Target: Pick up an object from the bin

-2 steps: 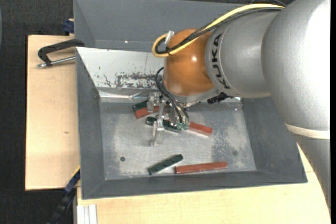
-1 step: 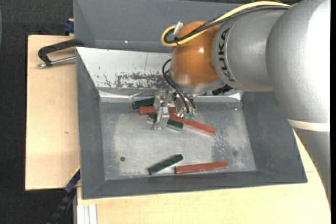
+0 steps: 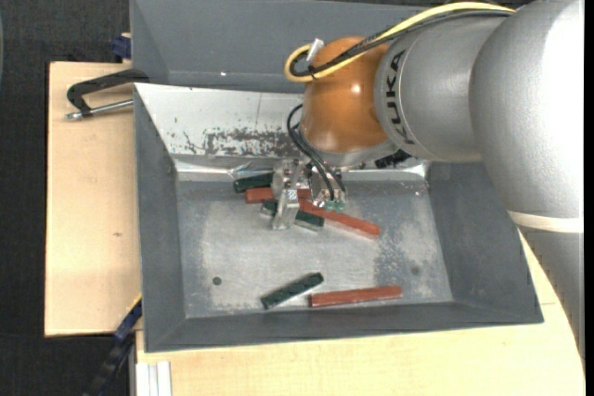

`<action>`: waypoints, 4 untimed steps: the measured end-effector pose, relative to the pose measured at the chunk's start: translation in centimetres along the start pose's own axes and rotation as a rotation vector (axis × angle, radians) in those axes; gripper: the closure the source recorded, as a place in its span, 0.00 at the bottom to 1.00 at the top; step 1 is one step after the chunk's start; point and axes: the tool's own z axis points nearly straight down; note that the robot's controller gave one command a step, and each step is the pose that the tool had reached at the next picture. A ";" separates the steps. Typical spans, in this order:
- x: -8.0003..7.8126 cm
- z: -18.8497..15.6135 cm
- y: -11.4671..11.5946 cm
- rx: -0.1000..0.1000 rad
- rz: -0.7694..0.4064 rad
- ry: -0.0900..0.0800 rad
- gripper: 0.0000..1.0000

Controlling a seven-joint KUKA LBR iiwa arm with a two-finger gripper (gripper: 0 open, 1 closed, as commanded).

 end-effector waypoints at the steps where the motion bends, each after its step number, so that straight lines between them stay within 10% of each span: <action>1: 1.6 -4.5 1.2 0.005 0.003 0.013 1.00; 4: 1.5 -16.3 -0.6 0.005 0.112 0.009 1.00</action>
Offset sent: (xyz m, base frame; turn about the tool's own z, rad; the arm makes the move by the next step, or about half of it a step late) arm -0.0169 -0.0034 0.0062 0.0790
